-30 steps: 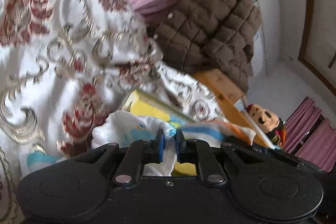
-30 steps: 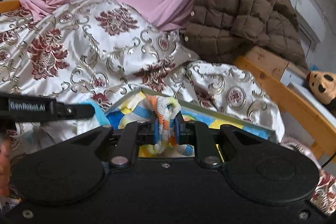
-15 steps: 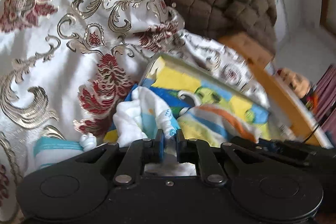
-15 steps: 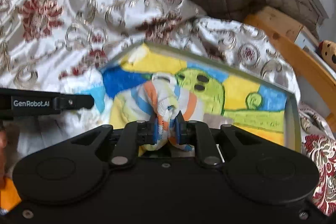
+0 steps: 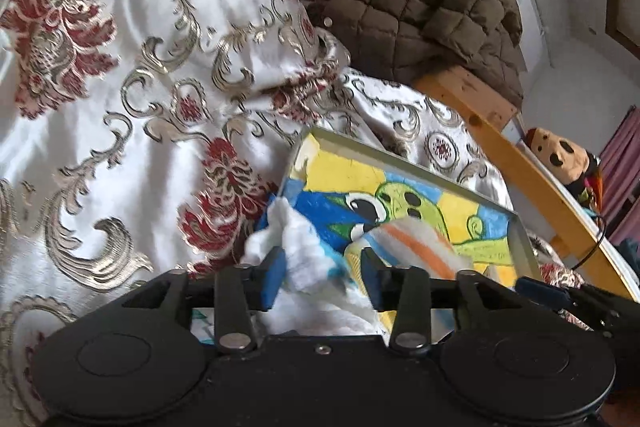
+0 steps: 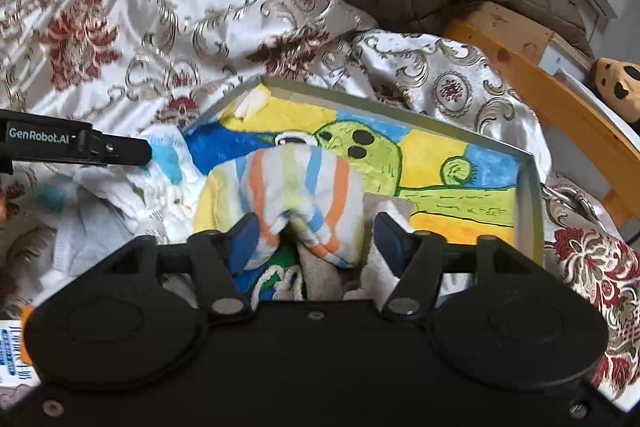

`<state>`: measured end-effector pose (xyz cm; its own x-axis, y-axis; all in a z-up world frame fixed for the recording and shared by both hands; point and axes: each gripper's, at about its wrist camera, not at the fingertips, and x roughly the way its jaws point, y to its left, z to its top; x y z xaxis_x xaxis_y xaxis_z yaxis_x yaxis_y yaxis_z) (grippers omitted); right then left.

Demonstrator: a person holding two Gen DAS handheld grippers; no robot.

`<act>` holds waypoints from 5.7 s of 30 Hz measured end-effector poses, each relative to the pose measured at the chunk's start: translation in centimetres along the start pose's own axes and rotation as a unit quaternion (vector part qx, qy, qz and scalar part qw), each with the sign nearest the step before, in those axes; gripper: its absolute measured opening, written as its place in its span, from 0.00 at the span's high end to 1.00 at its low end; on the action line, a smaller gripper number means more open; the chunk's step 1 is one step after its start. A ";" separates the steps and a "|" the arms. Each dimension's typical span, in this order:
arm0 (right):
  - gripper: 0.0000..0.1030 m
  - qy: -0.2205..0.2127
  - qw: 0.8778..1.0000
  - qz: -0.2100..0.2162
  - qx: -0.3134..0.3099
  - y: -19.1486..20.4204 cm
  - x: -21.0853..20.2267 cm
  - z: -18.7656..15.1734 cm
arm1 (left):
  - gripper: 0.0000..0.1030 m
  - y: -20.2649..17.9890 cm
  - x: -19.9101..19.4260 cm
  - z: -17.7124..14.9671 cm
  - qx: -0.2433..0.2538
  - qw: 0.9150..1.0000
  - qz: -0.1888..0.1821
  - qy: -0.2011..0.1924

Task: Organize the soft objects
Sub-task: 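Lower the striped sock and white cloth into the tray and open both grippers, then move both grippers back over the remaining items beside the tray, then grasp the orange band with the right gripper while the left grasps the white tissue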

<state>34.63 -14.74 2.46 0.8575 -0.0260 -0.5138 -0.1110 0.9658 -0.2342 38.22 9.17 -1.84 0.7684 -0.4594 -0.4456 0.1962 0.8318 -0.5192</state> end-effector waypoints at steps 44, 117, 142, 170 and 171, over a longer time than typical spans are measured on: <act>0.01 -0.154 0.976 -0.006 0.151 -11.3 -24.1 -9.9 | 0.01 -16.5 -16.1 -7.7 0.146 0.988 0.036 -0.042; 0.01 -0.048 0.986 0.127 0.099 -2.6 -22.2 -17.1 | 0.01 -10.1 -23.2 -16.5 0.030 0.968 0.246 0.046; 0.01 -0.045 0.986 0.145 0.066 0.1 -14.6 -12.0 | 0.01 -5.4 -14.5 -9.5 0.031 0.987 0.155 0.033; 0.19 0.112 0.977 0.184 0.011 4.0 -0.3 -3.0 | 0.19 1.2 -5.5 -5.9 -0.063 0.988 0.016 0.141; 0.21 0.118 0.975 0.187 0.013 4.0 0.1 -3.0 | 0.20 1.4 -5.5 -6.0 -0.067 0.987 0.014 0.144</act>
<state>32.72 -11.62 -1.02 0.6199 0.2738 -0.7353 -0.3778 0.9255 0.0260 30.59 10.94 -4.51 0.5627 -0.5228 -0.6404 0.0801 0.8055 -0.5872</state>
